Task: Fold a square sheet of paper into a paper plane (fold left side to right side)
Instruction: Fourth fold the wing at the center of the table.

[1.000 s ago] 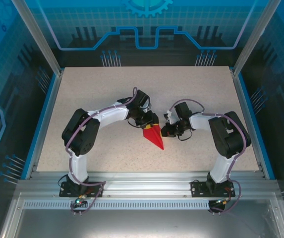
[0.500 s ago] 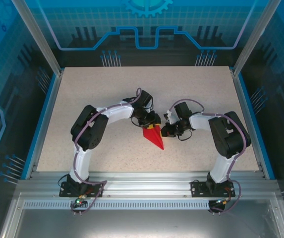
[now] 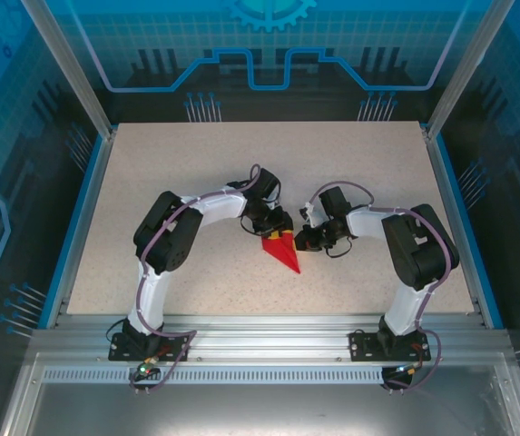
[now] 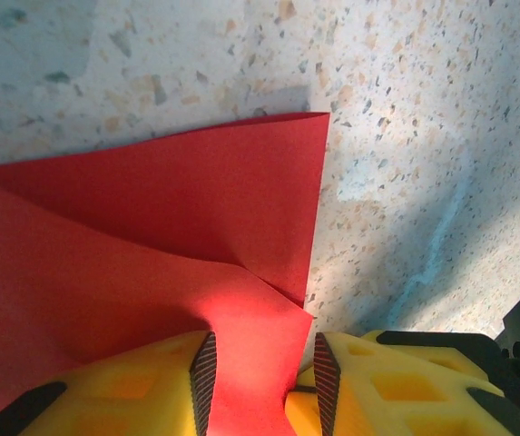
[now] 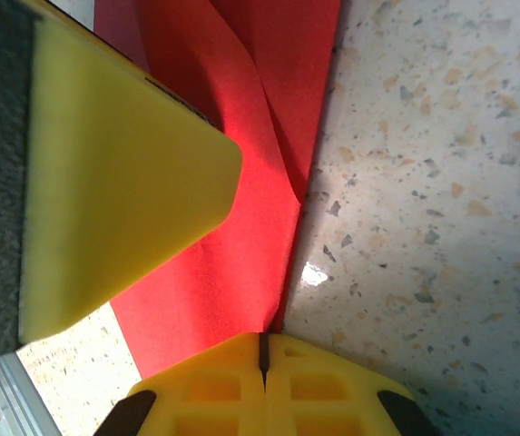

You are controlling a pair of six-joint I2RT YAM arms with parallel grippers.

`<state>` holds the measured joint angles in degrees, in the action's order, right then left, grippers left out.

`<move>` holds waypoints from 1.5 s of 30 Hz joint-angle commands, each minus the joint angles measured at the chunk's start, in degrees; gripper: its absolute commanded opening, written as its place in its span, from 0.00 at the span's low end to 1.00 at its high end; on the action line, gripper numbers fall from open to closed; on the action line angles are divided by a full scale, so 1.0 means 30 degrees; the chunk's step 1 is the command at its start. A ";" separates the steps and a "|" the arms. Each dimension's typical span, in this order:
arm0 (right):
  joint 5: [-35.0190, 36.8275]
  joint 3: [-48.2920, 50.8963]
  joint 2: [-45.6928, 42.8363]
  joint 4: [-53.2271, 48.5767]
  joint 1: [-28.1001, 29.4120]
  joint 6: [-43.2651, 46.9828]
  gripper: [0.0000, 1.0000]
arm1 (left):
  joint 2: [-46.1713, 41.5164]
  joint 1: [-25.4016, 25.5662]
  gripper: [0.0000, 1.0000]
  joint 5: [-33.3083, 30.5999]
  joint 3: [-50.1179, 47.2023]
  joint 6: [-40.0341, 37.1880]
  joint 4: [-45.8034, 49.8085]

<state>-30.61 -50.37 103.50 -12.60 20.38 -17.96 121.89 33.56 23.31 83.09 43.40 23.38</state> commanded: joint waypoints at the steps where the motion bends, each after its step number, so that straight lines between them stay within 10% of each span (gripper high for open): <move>1: 0.0746 -0.0465 -0.0036 -0.0948 0.0545 0.0236 0.02 | 0.0563 0.0118 0.39 -0.0470 -0.0692 -0.0253 0.0616; 10: 0.0359 -0.0272 -0.3761 -0.2893 -0.0312 0.0658 0.21 | 0.0504 0.0103 0.38 -0.0622 -0.1964 0.0109 -0.0010; 45: -0.0850 0.1328 -0.1249 -0.3126 0.1936 0.0095 0.22 | 0.0331 0.0097 0.38 -0.1060 -0.1891 -0.0135 0.0340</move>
<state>-34.30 -47.57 98.72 -18.70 24.91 -18.83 120.79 33.50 23.38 79.66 43.55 19.16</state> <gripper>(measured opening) 0.217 0.380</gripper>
